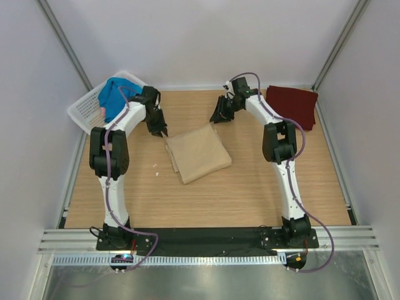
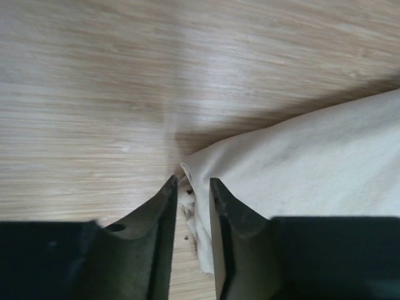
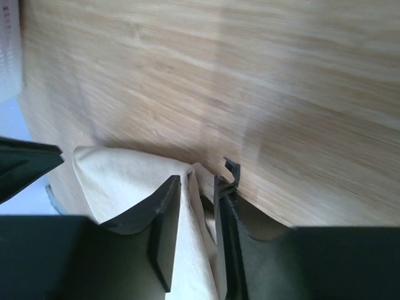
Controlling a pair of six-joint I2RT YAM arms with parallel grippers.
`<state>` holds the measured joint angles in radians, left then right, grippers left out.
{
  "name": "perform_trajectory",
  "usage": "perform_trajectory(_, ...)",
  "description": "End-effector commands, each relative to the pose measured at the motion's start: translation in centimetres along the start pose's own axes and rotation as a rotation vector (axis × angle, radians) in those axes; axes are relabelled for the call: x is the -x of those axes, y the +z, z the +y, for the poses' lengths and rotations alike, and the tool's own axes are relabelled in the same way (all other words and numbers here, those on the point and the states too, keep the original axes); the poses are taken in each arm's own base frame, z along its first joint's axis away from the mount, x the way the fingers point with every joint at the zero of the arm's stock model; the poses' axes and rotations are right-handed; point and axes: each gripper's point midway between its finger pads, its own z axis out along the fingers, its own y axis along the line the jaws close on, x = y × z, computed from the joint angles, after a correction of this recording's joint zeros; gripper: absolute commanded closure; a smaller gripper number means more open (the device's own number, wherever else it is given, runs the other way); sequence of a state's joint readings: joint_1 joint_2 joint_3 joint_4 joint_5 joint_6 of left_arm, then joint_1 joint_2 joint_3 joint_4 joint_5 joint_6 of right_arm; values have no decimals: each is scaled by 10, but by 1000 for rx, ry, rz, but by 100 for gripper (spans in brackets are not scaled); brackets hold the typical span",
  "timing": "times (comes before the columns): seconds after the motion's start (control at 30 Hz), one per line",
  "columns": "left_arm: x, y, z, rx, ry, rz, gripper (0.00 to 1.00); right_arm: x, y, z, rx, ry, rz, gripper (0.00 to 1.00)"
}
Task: Fold and stack the t-shirts
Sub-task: Fold the tshirt
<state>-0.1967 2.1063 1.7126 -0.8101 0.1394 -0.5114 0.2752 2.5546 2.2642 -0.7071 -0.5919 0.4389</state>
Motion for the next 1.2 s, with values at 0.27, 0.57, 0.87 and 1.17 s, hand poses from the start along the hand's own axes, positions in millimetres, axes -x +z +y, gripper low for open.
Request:
perform_trajectory(0.27,-10,-70,-65,-268,-52,-39,82,-5,-69,86,100,-109,-75,63)
perform_trajectory(0.57,-38,6,-52,-273,-105,29,98,-23,-9,82,359,63,-4,99)
perform_trajectory(0.87,-35,3,-31,-166,43,-10,96,-22,-16,48,299,64,7,99)
perform_trajectory(1.17,-74,-74,-77,-293,56,-11,86,-66,-73,107,285,-15,62,99)
